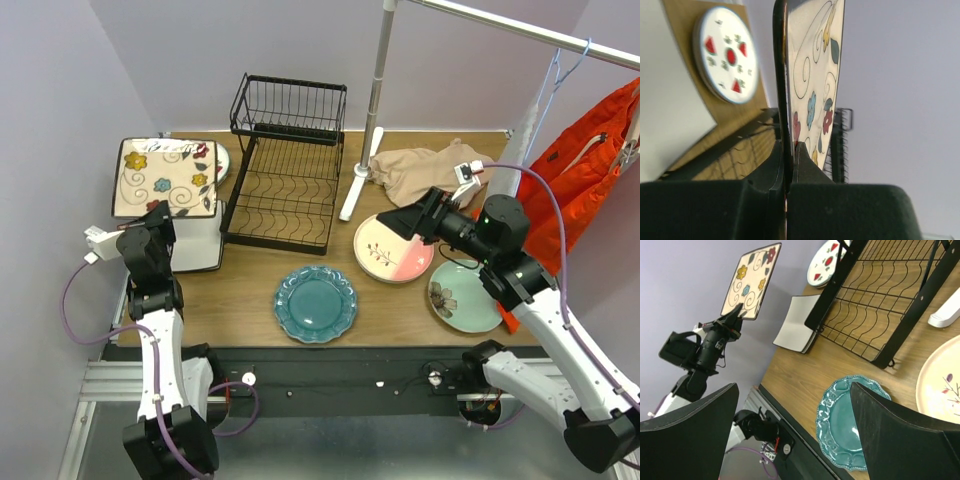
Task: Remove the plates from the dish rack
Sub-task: Place the plate at the center of the board.
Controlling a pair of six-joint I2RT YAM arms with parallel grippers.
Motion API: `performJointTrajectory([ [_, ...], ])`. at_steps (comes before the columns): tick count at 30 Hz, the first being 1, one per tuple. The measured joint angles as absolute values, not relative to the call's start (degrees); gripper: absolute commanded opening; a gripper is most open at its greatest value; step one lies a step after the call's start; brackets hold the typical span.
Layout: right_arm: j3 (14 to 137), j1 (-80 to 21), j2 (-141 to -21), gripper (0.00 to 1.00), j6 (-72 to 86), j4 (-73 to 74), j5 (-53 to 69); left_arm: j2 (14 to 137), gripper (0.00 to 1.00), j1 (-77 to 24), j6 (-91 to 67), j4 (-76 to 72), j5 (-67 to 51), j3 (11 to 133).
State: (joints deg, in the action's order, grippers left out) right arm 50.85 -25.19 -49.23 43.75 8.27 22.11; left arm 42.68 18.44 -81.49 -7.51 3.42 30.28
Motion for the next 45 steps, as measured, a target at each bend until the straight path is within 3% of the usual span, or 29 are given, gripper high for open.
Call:
performJointTrajectory([
  [11,49.12,-25.19,-47.62,1.00,39.55,9.98,24.23,48.53,0.00,22.72,-73.38,-5.19,5.65,27.81],
  [24,48.77,-25.19,-47.62,1.00,36.91,10.11,27.64,54.41,0.00,26.68,-64.20,-8.58,-1.13,25.19],
  [45,48.75,-25.19,-47.51,1.00,36.95,10.13,29.45,57.32,0.00,31.14,-62.17,-14.44,-8.45,20.05],
])
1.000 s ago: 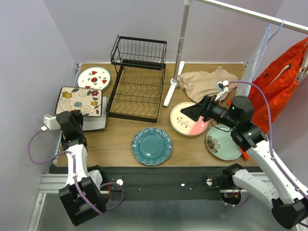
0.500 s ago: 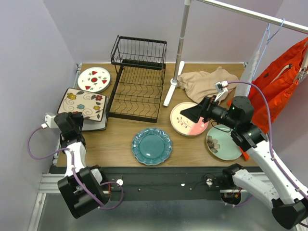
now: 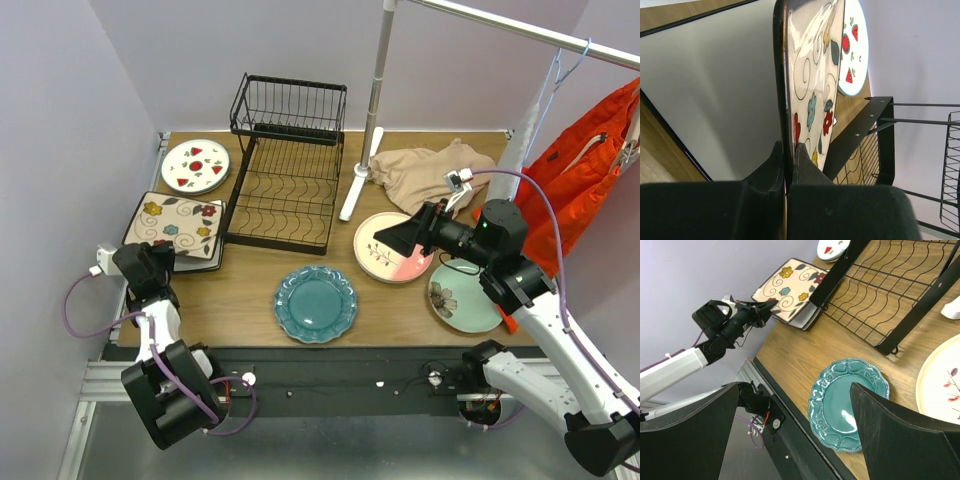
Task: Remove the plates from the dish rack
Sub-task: Place the plate at the center of the board.
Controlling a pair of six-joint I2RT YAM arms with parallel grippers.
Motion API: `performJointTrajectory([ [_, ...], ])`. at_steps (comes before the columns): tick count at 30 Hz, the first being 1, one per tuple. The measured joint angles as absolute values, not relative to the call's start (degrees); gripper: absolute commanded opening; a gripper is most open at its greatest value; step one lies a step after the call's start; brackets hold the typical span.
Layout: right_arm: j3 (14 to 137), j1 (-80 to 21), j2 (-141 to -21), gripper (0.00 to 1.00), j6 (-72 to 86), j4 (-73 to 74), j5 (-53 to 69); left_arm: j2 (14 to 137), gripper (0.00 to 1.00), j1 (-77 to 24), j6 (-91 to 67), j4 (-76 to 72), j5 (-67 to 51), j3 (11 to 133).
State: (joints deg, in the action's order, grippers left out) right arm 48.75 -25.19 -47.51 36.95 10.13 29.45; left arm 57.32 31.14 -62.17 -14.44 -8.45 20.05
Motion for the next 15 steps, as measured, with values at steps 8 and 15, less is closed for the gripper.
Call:
performJointTrajectory([
  [8,48.69,-25.19,-47.37,1.00,36.97,10.15,29.52,57.34,0.00,31.24,-63.88,-17.58,-8.62,17.74],
  [15,48.66,-25.19,-47.44,1.00,37.10,10.17,29.82,56.88,0.00,31.53,-66.28,-19.16,-8.73,15.64],
])
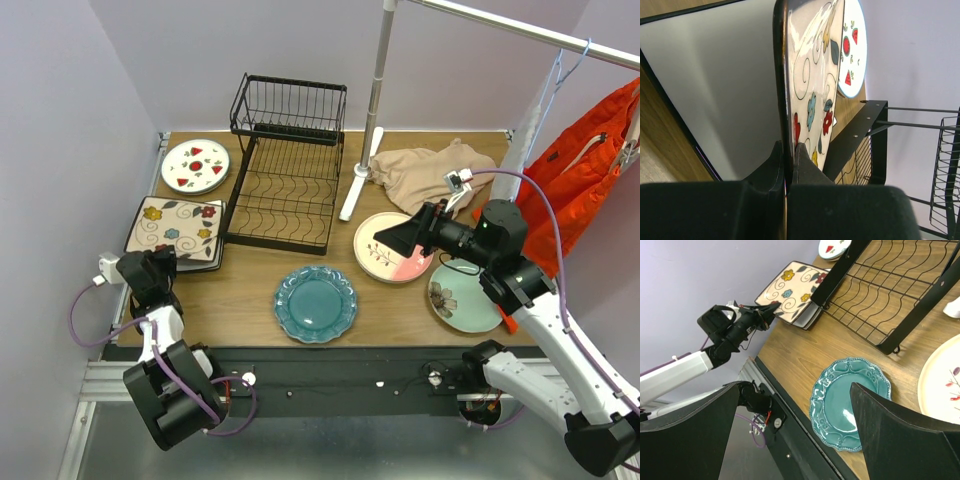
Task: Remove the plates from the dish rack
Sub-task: Place the plate at the center of the board.
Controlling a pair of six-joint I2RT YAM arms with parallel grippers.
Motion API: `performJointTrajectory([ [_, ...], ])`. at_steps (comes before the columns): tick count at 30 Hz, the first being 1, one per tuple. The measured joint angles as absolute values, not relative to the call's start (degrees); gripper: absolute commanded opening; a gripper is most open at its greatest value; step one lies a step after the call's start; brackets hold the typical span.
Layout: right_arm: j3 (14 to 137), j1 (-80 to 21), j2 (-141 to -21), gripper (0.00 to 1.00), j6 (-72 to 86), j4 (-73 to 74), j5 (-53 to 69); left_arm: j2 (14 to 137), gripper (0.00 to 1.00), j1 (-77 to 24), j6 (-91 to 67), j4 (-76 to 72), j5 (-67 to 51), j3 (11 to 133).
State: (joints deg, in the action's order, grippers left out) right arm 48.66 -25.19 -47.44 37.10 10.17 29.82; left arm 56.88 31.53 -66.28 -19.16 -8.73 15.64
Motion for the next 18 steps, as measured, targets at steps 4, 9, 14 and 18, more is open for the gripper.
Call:
performJointTrajectory([
  [4,48.66,-25.19,-47.22,1.00,37.47,10.17,29.87,56.84,0.00,31.55,-66.22,-19.14,-8.75,15.62],
  [9,48.71,-25.19,-47.35,1.00,37.65,10.17,29.87,56.86,0.10,31.55,-66.28,-18.98,-8.75,15.62],
  [14,50.15,-25.19,-48.12,1.00,37.69,10.41,29.85,57.36,0.24,31.75,-66.72,-17.02,-8.82,16.78],
  [18,50.65,-25.19,-48.23,1.00,37.89,10.37,29.85,58.24,0.37,31.77,-65.89,-14.33,-8.84,18.83],
])
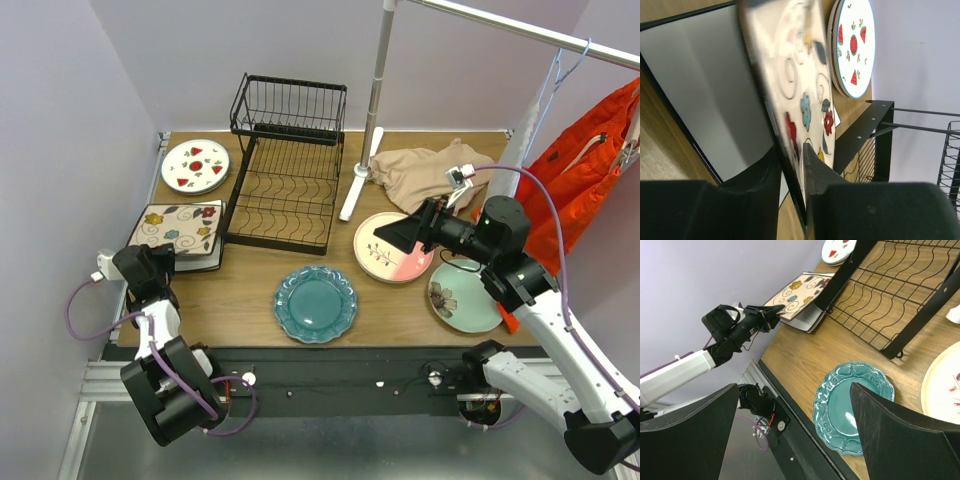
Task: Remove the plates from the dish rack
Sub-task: Place the plate at the center of the board.
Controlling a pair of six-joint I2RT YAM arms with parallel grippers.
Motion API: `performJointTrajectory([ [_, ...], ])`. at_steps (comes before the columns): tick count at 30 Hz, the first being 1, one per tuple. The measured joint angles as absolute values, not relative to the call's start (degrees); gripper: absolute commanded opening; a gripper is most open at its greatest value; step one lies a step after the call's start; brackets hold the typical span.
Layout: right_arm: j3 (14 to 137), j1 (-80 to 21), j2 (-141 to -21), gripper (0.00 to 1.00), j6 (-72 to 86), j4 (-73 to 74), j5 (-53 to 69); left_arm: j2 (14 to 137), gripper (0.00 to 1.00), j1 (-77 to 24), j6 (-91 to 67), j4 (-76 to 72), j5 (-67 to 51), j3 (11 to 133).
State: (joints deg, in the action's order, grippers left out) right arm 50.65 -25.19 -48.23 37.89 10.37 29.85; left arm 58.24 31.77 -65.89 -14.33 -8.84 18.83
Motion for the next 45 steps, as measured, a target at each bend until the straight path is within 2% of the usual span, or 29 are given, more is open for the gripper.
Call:
performJointTrajectory([
  [3,50.65,-25.19,-48.42,1.00,38.00,10.39,29.82,58.67,0.44,31.75,-64.99,-13.26,-8.80,19.18],
  [8,50.65,-25.19,-48.42,1.00,38.39,10.39,29.80,60.20,0.48,31.77,-63.72,-12.23,-8.80,19.18],
  [11,50.65,-25.19,-48.36,1.00,38.59,10.39,29.78,60.88,0.55,31.75,-63.22,-11.68,-8.73,19.18],
  [12,50.65,-25.19,-48.31,1.00,38.65,10.39,29.78,61.01,0.64,31.75,-63.11,-11.25,-8.64,19.18],
  [14,50.65,-25.19,-48.29,1.00,38.79,10.39,29.78,61.30,0.73,31.75,-62.52,-10.22,-8.38,19.18],
  [34,50.61,-25.19,-48.42,1.00,38.96,10.39,28.97,68.45,0.75,31.73,-59.70,-3.29,-5.30,26.72],
  [45,50.57,-25.19,-49.76,1.00,39.20,10.39,27.99,65.17,0.75,29.69,-61.08,-0.30,-3.16,25.85],
])
